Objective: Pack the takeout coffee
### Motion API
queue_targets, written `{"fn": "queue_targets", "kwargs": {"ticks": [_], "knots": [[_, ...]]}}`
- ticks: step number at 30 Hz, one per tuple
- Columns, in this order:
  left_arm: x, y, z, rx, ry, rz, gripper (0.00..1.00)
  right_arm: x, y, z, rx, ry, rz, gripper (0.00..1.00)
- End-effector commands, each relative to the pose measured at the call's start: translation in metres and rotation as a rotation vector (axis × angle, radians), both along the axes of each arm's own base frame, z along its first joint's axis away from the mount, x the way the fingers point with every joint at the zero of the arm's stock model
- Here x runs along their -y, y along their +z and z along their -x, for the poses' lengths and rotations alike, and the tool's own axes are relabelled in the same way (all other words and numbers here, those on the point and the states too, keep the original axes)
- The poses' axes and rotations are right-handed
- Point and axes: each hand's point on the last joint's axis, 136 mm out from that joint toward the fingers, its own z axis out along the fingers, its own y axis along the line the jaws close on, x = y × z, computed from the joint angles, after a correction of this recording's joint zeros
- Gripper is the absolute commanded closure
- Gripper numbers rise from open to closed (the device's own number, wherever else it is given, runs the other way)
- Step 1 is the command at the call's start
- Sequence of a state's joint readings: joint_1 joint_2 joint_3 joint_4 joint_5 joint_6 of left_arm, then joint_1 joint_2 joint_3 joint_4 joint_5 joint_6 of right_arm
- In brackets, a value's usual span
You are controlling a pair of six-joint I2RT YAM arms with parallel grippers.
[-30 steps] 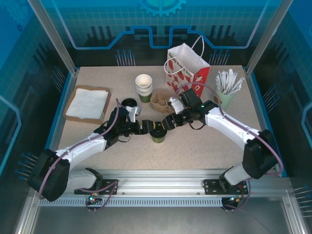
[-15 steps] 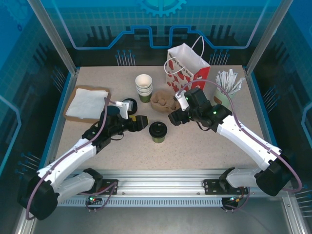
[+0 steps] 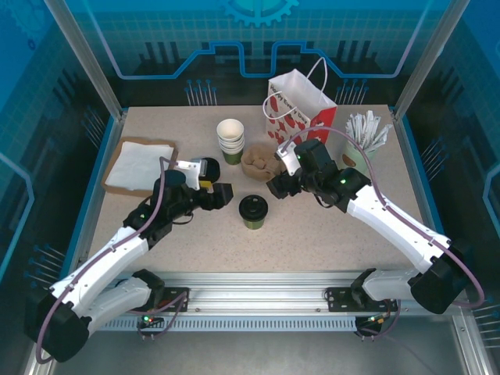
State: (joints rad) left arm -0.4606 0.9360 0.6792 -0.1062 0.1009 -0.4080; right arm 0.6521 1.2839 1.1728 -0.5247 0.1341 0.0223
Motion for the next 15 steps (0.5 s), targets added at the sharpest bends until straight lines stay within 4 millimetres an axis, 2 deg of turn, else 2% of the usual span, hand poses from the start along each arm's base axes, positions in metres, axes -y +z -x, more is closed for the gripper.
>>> {"fn": "queue_targets", "kwargs": {"ticks": [1, 8, 11, 15], "knots": [[-0.003, 0.018, -0.010, 0.059, 0.008, 0.007, 0.08, -0.014, 0.006, -0.001, 0.043, 0.080, -0.019, 0.16], [-0.021, 0.024, -0.023, 0.049, 0.060, 0.053, 0.07, -0.022, 0.013, -0.003, 0.054, 0.112, -0.057, 0.16], [-0.029, 0.027, -0.030, 0.037, 0.095, 0.067, 0.07, -0.028, 0.023, -0.002, 0.058, 0.111, -0.083, 0.16], [-0.031, 0.034, -0.034, 0.046, 0.105, 0.069, 0.07, -0.023, 0.037, -0.009, 0.088, 0.056, -0.083, 0.16]]}}
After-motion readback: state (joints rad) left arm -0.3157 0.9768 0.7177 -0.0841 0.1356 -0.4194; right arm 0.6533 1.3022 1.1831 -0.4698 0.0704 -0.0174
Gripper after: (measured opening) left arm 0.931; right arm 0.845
